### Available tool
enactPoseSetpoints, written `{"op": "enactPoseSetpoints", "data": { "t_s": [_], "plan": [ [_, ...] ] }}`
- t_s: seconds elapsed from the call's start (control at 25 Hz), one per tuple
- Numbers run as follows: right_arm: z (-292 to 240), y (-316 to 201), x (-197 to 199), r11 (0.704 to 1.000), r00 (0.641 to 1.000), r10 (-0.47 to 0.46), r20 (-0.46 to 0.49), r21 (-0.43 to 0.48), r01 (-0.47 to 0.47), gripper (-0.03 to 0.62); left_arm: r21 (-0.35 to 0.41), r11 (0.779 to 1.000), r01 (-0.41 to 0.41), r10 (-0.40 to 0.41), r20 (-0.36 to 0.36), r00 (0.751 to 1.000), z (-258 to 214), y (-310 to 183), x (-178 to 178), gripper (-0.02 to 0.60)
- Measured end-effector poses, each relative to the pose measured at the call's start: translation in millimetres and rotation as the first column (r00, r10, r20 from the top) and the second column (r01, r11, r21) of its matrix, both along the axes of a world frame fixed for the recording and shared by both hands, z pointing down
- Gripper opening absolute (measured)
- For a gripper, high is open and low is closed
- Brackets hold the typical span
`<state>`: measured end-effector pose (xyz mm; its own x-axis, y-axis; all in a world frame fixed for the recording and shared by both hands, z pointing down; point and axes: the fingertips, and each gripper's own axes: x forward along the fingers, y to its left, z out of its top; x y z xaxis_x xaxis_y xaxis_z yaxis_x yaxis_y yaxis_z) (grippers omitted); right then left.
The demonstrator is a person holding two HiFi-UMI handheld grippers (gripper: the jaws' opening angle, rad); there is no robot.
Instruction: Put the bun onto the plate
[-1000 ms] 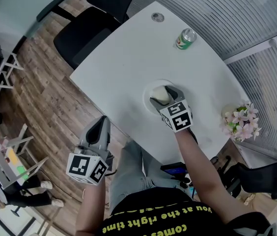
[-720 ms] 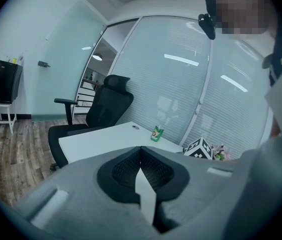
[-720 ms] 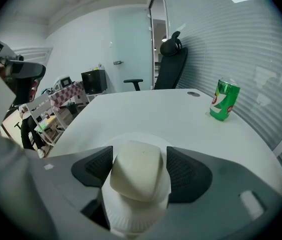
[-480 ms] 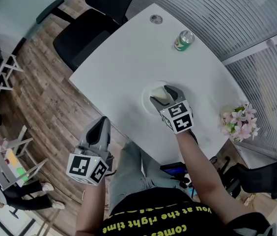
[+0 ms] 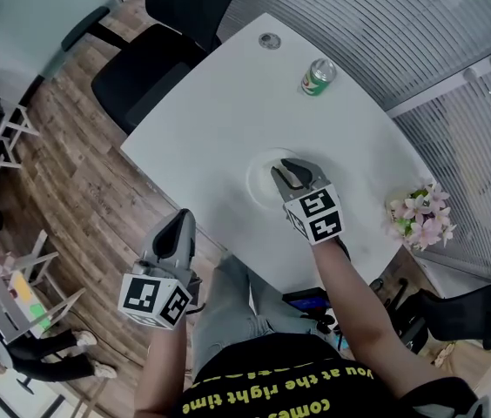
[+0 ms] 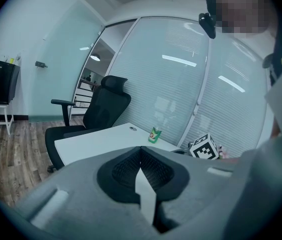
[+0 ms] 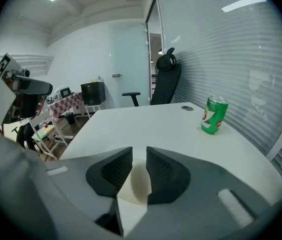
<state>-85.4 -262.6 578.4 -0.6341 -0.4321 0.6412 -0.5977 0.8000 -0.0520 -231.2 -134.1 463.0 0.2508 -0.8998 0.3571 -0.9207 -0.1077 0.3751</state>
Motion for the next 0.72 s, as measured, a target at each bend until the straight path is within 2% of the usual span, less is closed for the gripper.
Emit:
{"op": "enactPoseSetpoints", "data": {
  "t_s": [0.08,0.24,0.48,0.72],
  "plan": [
    [-7,-2,2,1.000,1.000,0.011,0.014,0.016,-0.011,0.049,0.003,1.000,-0.004,0.004,0.002,1.000,-1,0,0,0.002],
    [-18,-5,4,0.999,0.999,0.025,0.043,0.030,-0.026,0.013,0.013,1.000,-0.006,0.006,0.002,1.000,-5,-3,2,0.002],
    [-35,-7,9,0.998,0.996,0.035,0.086,0.044,-0.039,0.008,0.027,0.999,-0.020,0.020,0.008,1.000,-10,-6,6,0.002],
    [-59,-7,14,0.998,0.985,0.045,0.167,0.040,-0.052,0.008,0.040,0.999,-0.037,0.036,0.013,0.999,-16,-9,10,0.001]
  ]
}}
